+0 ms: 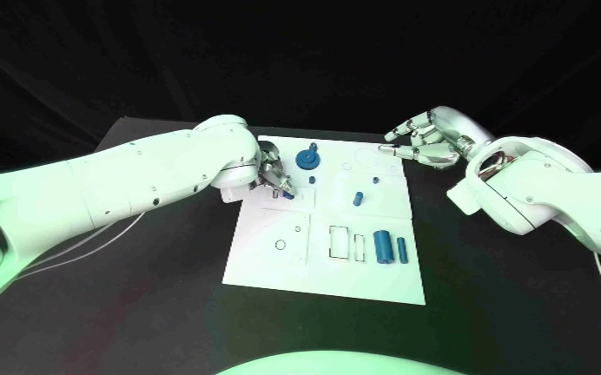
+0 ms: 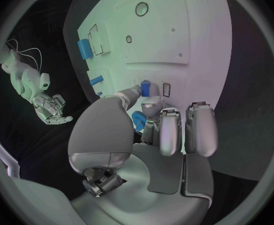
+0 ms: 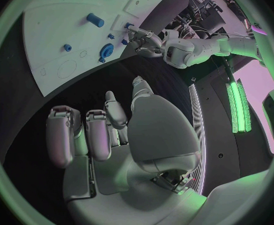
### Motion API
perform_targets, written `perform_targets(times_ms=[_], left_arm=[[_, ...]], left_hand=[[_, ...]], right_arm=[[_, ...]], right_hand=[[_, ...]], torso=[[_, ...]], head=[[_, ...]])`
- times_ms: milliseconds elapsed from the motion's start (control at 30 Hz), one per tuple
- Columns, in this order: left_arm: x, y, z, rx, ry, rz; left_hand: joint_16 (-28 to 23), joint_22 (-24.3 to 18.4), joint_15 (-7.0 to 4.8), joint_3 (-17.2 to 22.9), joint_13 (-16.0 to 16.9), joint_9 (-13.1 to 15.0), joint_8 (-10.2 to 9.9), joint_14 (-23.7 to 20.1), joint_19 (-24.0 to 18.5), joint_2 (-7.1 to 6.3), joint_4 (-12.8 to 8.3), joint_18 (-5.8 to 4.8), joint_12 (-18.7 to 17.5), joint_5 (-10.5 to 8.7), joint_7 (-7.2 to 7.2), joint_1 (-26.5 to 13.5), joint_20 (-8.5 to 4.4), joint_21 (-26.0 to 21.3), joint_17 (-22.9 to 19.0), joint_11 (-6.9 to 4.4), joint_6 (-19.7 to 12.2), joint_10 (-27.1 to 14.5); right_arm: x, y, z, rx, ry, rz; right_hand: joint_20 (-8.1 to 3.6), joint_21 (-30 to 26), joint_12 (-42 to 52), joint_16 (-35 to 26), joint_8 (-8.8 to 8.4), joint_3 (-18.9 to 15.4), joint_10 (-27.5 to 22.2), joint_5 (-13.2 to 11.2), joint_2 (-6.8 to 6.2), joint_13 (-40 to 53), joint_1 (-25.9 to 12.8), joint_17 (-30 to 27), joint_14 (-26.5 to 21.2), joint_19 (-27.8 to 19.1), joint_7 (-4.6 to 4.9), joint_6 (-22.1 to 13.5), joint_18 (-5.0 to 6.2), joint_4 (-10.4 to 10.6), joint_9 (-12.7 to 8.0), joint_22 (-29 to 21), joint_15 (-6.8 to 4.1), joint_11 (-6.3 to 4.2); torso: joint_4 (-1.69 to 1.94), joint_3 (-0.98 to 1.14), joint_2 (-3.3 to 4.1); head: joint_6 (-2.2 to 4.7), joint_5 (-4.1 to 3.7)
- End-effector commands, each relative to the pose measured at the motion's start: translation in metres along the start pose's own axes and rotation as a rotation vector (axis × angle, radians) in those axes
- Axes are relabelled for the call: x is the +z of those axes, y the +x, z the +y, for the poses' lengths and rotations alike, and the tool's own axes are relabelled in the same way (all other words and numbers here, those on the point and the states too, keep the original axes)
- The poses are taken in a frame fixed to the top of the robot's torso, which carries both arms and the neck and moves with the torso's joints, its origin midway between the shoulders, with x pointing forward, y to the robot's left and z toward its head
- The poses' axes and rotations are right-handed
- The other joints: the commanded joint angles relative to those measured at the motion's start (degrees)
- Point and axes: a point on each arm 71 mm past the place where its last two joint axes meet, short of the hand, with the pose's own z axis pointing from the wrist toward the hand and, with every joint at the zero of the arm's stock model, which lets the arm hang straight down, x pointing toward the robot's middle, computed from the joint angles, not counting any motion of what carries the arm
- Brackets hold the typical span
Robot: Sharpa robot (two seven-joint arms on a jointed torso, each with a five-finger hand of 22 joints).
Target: Assemble the parts on the task board
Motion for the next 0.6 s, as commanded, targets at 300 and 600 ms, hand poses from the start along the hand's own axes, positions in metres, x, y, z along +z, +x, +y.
perform_targets(times_ms=[300, 600], left_arm=[[0.0057, 0.0057, -0.0025, 0.028, -0.037, 0.081], [0.0089, 0.0047, -0.0041, 0.035, -0.053, 0.083]], left_hand=[[-0.2, 0.2, -0.43, 2.2, -0.1, 0.2, 0.4, 3.4, 0.2, 0.68, -1.4, -1.00, 0.1, 0.19, -1.71, -0.9, -0.37, 0.3, 6.4, 0.00, 2.3, 0.5], [-0.2, 0.1, -0.43, 2.2, -0.1, 0.3, 0.5, 3.4, 0.1, 1.03, -1.1, -0.99, 0.0, 0.20, -1.71, -1.7, -0.36, 0.3, 6.4, 0.01, 2.4, 0.6]], right_arm=[[0.0000, 0.0020, 0.0005, -0.006, -0.004, 0.015], [-0.0003, 0.0020, 0.0005, -0.006, -0.004, 0.015]], right_hand=[[-0.45, -0.3, 0.0, -0.4, 0.32, -0.5, 0.1, 0.4, 0.47, 0.0, 0.0, 4.1, 3.3, 0.0, 0.02, 0.3, 0.40, 0.0, 0.1, 8.7, -0.54, -0.15], [-0.45, -0.3, 0.0, -0.4, 0.32, -0.5, 0.1, 0.4, 0.47, 0.0, 0.0, 4.1, 3.3, 0.0, 0.02, 0.3, 0.40, 0.0, 0.1, 8.7, -0.54, -0.15]], torso=[[-0.01, 0.00, -0.01], [-0.05, 0.00, 0.02]], head=[[-0.16, 0.10], [-0.16, 0.01]])
